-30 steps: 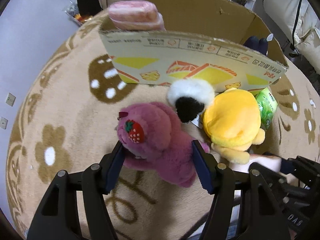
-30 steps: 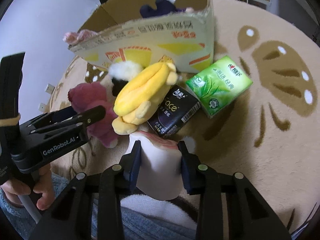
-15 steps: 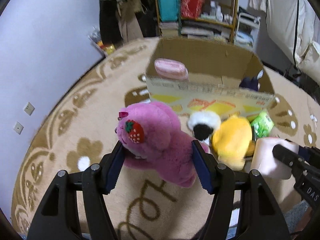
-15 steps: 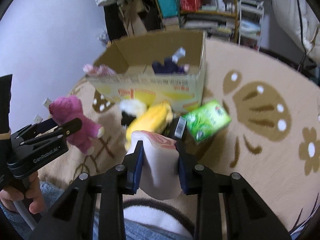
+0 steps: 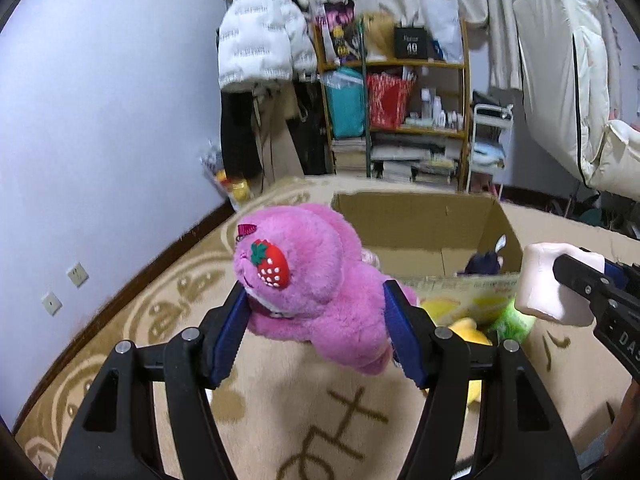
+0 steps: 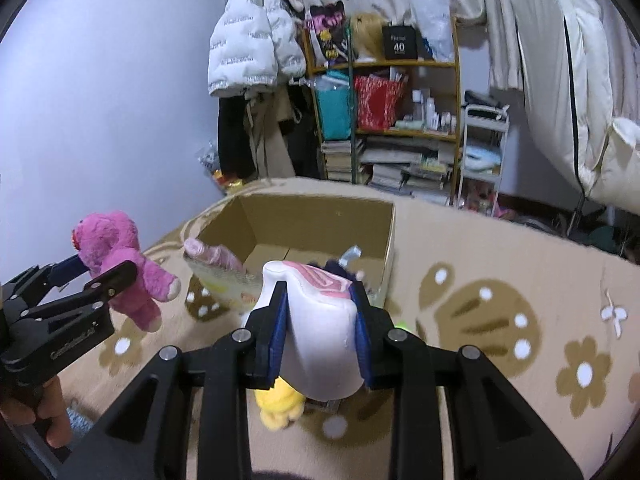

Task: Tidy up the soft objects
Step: 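Lift pink bear with left tool while right tool lifts swirl cushion, then release pink bear into box with left tool while right tool drops cushion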

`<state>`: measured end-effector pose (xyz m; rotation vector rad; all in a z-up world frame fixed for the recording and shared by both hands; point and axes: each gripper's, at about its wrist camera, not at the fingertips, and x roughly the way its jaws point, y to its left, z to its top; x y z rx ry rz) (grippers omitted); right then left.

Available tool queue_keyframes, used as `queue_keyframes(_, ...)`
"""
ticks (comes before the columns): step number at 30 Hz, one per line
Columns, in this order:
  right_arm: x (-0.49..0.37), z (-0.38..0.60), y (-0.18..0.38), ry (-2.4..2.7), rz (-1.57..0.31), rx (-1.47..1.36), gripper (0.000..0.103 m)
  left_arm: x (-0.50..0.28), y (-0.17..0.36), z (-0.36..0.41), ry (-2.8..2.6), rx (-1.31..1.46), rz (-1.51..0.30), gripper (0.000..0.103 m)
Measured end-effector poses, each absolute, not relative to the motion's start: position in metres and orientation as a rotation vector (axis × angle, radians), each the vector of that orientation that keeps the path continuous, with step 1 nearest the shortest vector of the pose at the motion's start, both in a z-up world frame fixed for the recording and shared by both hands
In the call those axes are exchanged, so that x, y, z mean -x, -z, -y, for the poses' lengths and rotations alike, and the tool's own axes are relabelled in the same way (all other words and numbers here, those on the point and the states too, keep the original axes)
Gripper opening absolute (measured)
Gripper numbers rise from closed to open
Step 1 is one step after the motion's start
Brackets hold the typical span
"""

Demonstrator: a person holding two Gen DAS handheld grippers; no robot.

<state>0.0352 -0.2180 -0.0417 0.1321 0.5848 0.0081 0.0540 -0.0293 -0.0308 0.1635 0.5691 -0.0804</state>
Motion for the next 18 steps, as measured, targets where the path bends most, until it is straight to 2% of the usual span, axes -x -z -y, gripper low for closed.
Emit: queue_keyframes(18,-0.079,0.227,0.034,0.069,-0.456,-0.036,0.031,-0.094,0.021,0.046,0.083,-0.174,-0.459,0.065)
